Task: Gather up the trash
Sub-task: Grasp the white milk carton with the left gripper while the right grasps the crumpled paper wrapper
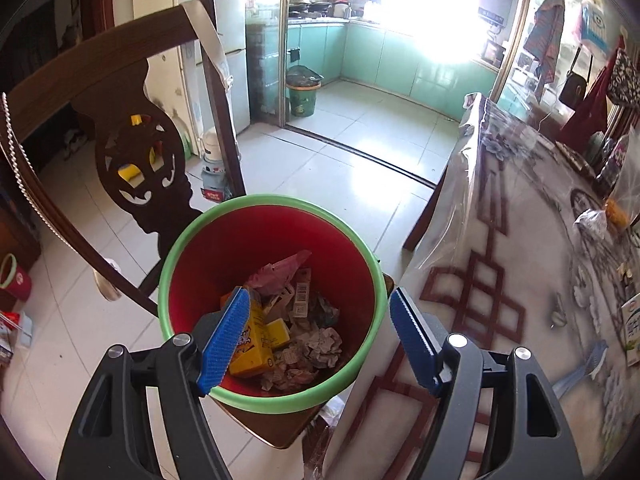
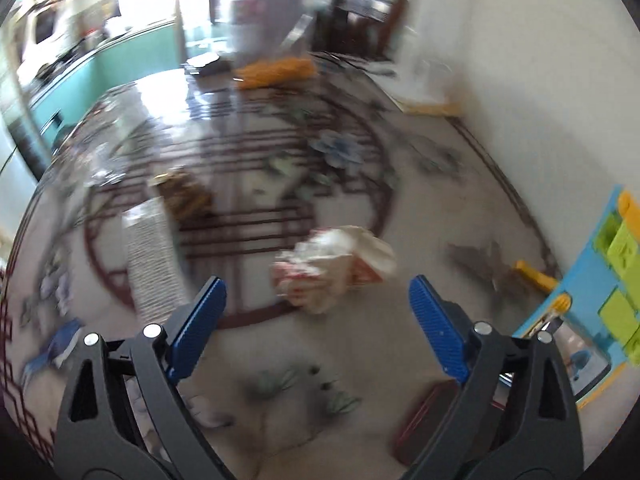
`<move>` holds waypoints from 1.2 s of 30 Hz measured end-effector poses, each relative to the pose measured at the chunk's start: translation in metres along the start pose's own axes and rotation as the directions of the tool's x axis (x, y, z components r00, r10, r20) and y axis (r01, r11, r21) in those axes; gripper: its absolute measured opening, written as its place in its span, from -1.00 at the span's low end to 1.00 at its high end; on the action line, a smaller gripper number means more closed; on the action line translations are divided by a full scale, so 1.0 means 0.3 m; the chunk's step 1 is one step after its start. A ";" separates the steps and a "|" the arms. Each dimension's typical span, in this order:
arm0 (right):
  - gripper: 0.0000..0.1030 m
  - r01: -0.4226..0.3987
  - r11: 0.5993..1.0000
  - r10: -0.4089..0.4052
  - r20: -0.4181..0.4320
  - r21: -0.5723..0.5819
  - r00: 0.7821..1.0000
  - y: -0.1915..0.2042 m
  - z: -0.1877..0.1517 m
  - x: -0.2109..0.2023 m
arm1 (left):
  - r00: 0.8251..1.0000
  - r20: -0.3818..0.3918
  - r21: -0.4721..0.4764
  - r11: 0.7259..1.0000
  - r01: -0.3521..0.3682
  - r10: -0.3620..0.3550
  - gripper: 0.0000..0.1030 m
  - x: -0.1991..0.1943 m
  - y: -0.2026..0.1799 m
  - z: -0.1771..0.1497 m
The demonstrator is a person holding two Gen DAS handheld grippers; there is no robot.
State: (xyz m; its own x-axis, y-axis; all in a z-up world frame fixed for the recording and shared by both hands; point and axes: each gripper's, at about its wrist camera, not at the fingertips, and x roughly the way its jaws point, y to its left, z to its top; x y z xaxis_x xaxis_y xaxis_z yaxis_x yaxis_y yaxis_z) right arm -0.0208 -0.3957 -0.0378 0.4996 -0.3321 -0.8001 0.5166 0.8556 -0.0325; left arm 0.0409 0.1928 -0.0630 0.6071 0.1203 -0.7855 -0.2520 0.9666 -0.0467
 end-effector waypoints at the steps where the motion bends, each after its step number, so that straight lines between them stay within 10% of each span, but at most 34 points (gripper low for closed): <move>1: 0.76 -0.006 0.999 0.007 -0.025 0.032 1.000 -0.024 0.005 0.026 | 1.000 0.005 0.008 1.000 -0.006 0.006 0.35 -0.011 -0.021 -0.012; 8: 0.78 -0.077 0.994 0.083 -0.069 0.080 0.994 -0.033 0.060 0.131 | 0.986 0.024 0.062 0.985 0.161 -0.163 0.35 -0.150 -0.276 -0.071; 17: 0.71 -0.108 0.986 0.123 -0.110 0.131 0.986 -0.051 0.052 0.162 | 0.887 -0.104 0.171 0.870 0.461 -0.450 0.38 -0.240 -0.780 -0.087; 25: 0.38 -0.154 0.982 0.167 -0.124 0.109 0.978 -0.028 0.042 0.162 | 0.823 -0.255 0.217 0.800 0.560 -0.507 0.39 -0.238 -1.093 -0.187; 36: -0.10 -0.220 0.958 0.241 -0.099 0.183 0.966 -0.070 0.052 0.152 | 0.839 -0.325 0.309 0.790 0.530 -0.436 0.47 -0.212 -1.394 -0.227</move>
State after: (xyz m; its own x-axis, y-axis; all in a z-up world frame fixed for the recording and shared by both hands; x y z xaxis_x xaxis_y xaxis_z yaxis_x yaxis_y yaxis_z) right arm 0.0018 -0.4350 -0.0643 0.5378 -0.0753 -0.8397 0.5123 0.8202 0.2546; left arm 0.0565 -0.2344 -0.0355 0.3748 -0.3938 -0.8393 0.3558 0.8971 -0.2621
